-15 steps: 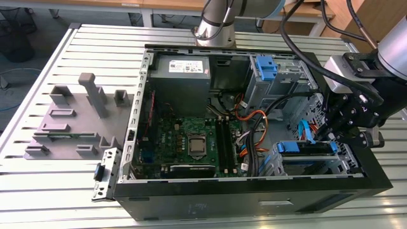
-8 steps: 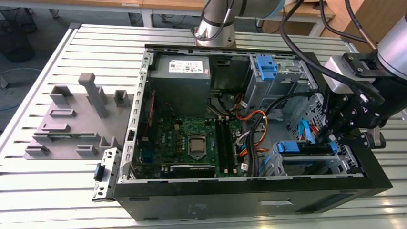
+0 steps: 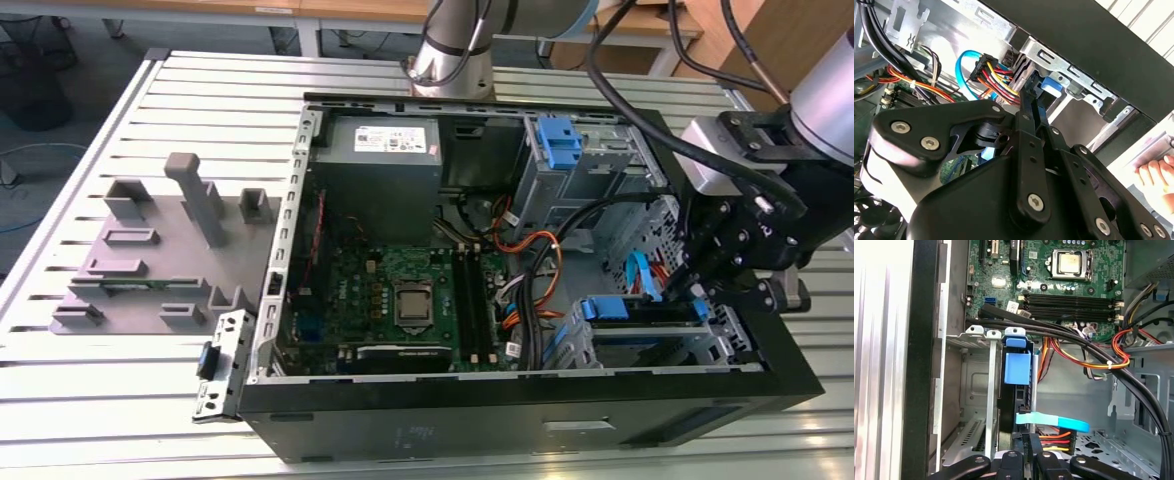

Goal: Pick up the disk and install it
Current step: 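Insert the second disk wire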

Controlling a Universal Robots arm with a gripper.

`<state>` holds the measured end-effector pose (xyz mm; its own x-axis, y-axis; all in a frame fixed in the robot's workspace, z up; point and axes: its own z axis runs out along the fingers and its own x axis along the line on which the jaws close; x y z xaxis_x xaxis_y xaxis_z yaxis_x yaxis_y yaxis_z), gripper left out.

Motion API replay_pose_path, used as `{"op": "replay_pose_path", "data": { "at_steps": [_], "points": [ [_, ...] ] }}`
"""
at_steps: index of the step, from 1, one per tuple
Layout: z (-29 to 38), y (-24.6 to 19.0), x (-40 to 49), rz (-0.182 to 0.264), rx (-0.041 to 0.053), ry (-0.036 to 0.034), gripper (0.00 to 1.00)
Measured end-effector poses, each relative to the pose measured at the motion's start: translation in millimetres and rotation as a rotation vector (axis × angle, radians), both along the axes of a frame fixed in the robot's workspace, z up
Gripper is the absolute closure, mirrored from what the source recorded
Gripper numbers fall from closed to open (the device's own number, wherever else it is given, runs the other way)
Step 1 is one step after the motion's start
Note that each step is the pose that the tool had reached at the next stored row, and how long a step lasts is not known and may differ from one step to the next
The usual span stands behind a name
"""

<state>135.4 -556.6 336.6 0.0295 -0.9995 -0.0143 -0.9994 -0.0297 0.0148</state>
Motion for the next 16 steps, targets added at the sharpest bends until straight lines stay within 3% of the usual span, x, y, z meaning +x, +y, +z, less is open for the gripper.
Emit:
{"op": "replay_pose_path", "data": {
  "at_steps": [4, 16],
  "points": [
    [-0.1, 0.0, -0.9, 0.0, -0.0056, 0.0, 0.84],
    [-1.3, 0.0, -2.2, -0.007, -0.0106, 0.0, 0.84]
  ]
}}
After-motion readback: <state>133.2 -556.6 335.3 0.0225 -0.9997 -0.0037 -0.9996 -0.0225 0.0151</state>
